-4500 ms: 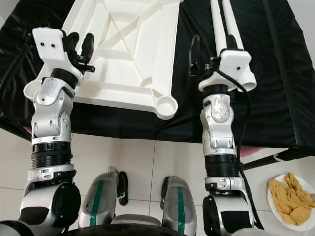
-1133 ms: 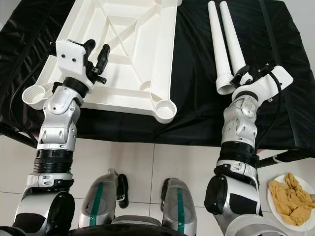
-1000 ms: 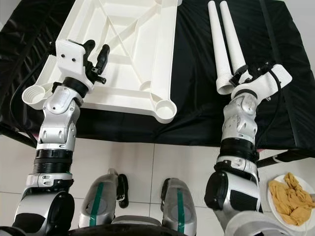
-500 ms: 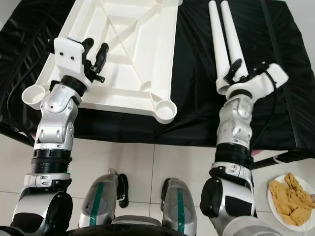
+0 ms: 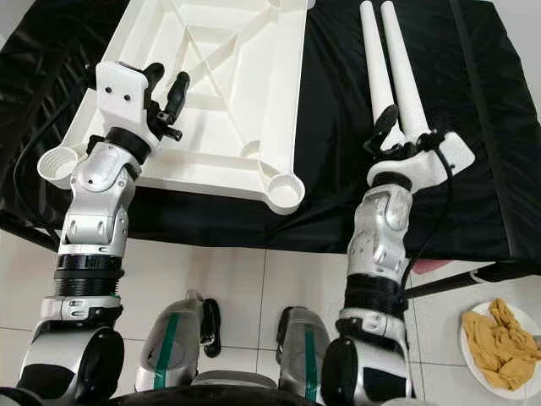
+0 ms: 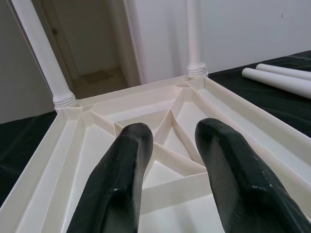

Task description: Building children table

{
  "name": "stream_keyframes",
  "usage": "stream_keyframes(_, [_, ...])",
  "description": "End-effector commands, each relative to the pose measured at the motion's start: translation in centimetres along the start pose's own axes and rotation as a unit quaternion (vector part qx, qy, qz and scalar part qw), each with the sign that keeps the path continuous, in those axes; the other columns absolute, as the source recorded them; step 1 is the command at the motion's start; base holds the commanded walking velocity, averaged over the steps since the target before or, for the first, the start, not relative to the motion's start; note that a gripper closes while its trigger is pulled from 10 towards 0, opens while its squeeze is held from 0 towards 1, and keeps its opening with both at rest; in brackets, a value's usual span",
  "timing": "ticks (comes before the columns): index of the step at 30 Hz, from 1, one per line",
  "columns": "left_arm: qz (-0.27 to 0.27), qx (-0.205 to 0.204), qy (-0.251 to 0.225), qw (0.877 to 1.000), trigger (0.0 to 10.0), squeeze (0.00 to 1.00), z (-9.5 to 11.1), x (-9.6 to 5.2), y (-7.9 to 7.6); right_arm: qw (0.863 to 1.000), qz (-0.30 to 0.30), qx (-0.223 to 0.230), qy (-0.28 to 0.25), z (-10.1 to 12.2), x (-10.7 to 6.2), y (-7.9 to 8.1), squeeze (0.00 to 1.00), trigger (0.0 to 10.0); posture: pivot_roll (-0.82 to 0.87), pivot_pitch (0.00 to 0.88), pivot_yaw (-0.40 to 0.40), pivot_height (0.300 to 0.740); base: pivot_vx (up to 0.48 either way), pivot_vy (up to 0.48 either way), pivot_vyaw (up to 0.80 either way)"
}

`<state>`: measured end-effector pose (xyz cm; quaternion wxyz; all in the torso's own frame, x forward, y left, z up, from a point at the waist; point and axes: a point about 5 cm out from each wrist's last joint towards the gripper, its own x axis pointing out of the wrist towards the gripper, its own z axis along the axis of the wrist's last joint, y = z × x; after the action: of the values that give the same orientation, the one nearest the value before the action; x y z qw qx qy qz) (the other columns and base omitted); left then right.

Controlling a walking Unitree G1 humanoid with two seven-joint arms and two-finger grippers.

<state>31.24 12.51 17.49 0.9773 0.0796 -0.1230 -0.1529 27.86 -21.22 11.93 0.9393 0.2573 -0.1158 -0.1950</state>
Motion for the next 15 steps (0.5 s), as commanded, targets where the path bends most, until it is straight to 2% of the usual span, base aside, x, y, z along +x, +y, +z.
stream_keyframes(1, [0.043,0.002,0.005,0.999,10.0,0.00,-0.1,0.0,0.5,1.000,0.006,0.009,-0.004,0.1,-0.3,0.1,0.00,10.0,0.04,0.000,0.031,0.740,0.000,0.000,0.00])
stream_keyframes(2, [0.043,0.002,0.006,0.999,10.0,0.00,-0.1,-0.1,0.4,1.000,0.001,0.013,-0.001,-0.1,-0.9,-0.4,0.00,10.0,0.04,0.000,0.033,0.740,0.000,0.000,0.00])
stream_keyframes(7, [0.040,0.002,0.007,0.999,10.0,0.00,-0.1,-0.1,0.3,1.000,-0.018,0.010,0.003,-0.3,-1.0,-1.4,0.00,10.0,0.04,0.000,0.037,0.740,0.000,0.000,0.00])
stream_keyframes(15, [0.039,0.005,0.008,0.999,10.0,0.00,-0.1,-0.1,0.4,0.999,-0.032,0.042,0.015,-0.6,-0.5,-1.7,0.00,10.0,0.04,0.000,0.040,0.740,0.000,0.000,0.00])
